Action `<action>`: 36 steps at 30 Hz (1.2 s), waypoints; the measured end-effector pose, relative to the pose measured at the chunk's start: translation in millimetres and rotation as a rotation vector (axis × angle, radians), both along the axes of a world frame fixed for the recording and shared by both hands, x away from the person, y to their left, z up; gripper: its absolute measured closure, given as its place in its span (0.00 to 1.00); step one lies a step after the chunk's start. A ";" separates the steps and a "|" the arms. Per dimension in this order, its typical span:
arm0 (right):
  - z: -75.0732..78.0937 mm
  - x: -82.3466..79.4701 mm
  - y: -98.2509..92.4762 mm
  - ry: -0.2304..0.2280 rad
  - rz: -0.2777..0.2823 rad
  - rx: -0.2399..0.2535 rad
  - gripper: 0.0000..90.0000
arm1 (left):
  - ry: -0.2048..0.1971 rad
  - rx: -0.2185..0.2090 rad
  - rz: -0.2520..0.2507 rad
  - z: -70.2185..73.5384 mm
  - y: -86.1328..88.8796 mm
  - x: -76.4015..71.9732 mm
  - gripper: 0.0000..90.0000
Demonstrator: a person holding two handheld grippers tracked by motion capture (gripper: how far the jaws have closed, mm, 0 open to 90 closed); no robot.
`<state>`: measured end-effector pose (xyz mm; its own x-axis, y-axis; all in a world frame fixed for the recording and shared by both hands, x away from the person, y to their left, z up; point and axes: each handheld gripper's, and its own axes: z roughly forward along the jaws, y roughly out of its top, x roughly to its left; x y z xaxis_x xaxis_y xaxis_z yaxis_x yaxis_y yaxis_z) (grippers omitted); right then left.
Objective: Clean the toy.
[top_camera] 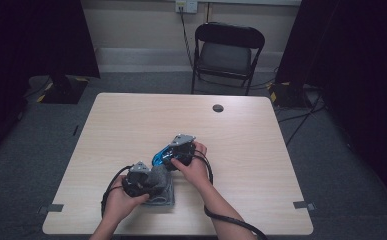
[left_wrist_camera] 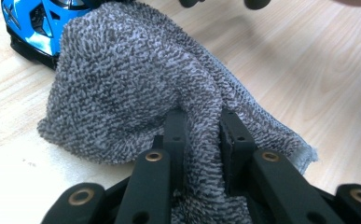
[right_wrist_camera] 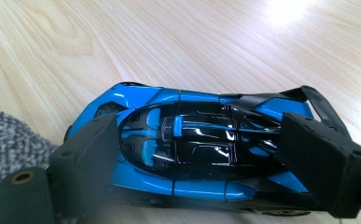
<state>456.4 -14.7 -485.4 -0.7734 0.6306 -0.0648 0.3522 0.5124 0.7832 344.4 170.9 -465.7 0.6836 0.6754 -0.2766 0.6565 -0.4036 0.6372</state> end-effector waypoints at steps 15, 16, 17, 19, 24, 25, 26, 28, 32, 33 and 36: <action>-1.0 0.6 -1.4 -0.009 0.004 0.007 0.14 | -0.025 -0.036 -0.060 16.0 9.5 -0.1 0.83; -1.1 0.6 -1.5 -0.009 0.003 0.009 0.14 | -0.025 -0.039 -0.059 17.9 12.3 0.7 0.83; -1.0 0.6 -1.5 -0.009 0.003 0.008 0.14 | -0.030 -0.046 -0.049 19.8 15.1 1.5 0.83; -1.1 0.5 -1.4 -0.010 0.003 0.008 0.14 | -0.041 -0.052 -0.036 23.6 21.0 3.3 0.83; -0.9 1.1 -1.7 -0.007 0.001 0.009 0.14 | -0.057 -0.070 -0.011 29.6 34.0 8.4 0.83; -0.9 1.4 -1.9 -0.007 0.000 0.008 0.14 | -0.061 -0.071 -0.004 30.7 35.7 9.2 0.83; -0.8 1.5 -2.0 -0.007 0.001 0.007 0.14 | -0.061 -0.072 -0.001 32.0 37.8 10.3 0.83; -0.7 2.0 -2.0 -0.010 0.004 0.004 0.14 | -0.057 -0.085 0.005 33.4 40.5 11.4 0.83; 0.4 2.9 -1.5 -0.003 0.002 -0.004 0.14 | -0.059 -0.095 0.030 34.8 49.5 12.6 0.83; 0.4 3.0 -1.5 -0.002 0.001 -0.003 0.14 | -0.065 -0.100 0.043 35.4 52.4 12.7 0.83; -0.2 2.4 -1.8 -0.004 0.001 0.003 0.14 | -0.084 -0.116 0.081 37.7 60.8 13.0 0.83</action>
<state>458.9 -16.6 -485.6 -0.7737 0.6301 -0.0663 0.3483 0.5104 0.7863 357.4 231.7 -428.1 0.6522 0.6961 -0.3002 0.6266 -0.2722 0.7302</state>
